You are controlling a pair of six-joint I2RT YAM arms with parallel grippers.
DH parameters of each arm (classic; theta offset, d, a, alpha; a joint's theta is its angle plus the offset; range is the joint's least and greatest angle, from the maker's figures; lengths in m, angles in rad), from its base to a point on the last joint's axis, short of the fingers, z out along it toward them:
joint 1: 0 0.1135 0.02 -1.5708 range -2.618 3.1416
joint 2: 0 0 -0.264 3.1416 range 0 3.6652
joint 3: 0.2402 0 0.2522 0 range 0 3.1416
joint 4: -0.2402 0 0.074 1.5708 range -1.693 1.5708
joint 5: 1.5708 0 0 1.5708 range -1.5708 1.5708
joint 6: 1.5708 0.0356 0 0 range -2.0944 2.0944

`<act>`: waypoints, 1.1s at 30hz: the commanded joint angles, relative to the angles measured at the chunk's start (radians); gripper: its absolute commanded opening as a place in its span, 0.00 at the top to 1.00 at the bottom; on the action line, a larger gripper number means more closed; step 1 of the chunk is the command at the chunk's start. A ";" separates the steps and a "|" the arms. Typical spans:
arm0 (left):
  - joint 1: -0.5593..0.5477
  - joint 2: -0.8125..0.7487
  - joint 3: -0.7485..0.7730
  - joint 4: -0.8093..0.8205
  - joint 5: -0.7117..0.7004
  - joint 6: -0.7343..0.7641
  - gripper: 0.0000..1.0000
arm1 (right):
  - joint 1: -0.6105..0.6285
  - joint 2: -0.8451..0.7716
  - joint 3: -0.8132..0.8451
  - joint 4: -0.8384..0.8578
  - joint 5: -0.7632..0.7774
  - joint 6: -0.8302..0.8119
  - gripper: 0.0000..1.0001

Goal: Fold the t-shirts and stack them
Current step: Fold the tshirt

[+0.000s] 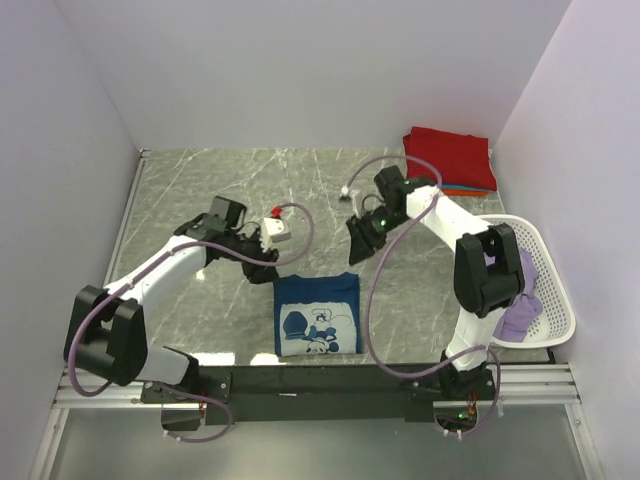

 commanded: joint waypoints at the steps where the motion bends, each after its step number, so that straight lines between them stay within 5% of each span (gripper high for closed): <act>1: -0.076 0.064 0.084 0.041 0.020 0.093 0.45 | -0.052 0.091 0.125 -0.009 -0.131 0.112 0.62; 11: -0.191 0.333 0.248 0.049 0.040 0.100 0.46 | -0.058 0.228 0.133 0.216 -0.203 0.443 0.73; 23: -0.264 0.439 0.254 0.090 0.042 0.018 0.52 | -0.054 0.330 0.134 0.227 -0.244 0.464 0.75; 33: -0.277 0.414 0.248 0.115 0.016 0.012 0.47 | -0.042 0.335 0.119 0.221 -0.248 0.436 0.75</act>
